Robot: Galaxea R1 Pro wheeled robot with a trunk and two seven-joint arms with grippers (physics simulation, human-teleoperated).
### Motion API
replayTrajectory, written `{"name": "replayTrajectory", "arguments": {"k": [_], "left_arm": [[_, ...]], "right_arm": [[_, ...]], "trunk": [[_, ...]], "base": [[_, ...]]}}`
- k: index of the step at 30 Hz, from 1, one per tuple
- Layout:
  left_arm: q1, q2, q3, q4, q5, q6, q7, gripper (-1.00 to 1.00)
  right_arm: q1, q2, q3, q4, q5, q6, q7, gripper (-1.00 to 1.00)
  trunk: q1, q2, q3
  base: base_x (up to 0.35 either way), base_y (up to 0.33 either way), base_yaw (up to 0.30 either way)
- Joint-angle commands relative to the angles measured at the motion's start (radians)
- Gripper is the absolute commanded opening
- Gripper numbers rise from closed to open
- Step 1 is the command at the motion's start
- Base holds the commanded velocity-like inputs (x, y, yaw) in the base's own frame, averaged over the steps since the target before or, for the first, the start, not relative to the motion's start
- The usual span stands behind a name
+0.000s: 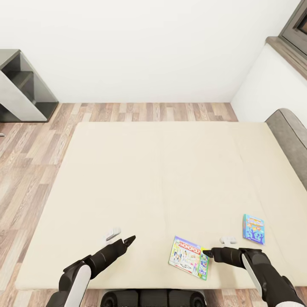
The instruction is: Put all the toys in the child's room - the three board games (two on the bed and one on the table), the two jigsaw puzzles on the table, and the tennis ball on the table - inside the toy box on the table in the child's room.
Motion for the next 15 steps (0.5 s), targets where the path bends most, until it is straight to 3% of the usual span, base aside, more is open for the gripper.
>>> {"name": "replayTrajectory", "arguments": {"k": [1, 15], "left_arm": [[0.0, -0.001, 0.002, -0.001, 0.001, 0.006, -0.003, 1.0], [0.0, -0.001, 0.002, -0.001, 0.001, 0.006, -0.002, 1.0]], "right_arm": [[0.0, 0.0, -0.002, -0.001, 0.001, 0.006, 0.005, 1.0], [-0.019, 0.001, -0.001, 0.0, 0.001, -0.011, 0.008, 1.0]], "trunk": [[0.0, -0.002, -0.003], [0.0, -0.002, -0.026]], "base": [[0.0, 0.0, 0.0], [0.0, 0.0, 0.0]]}}
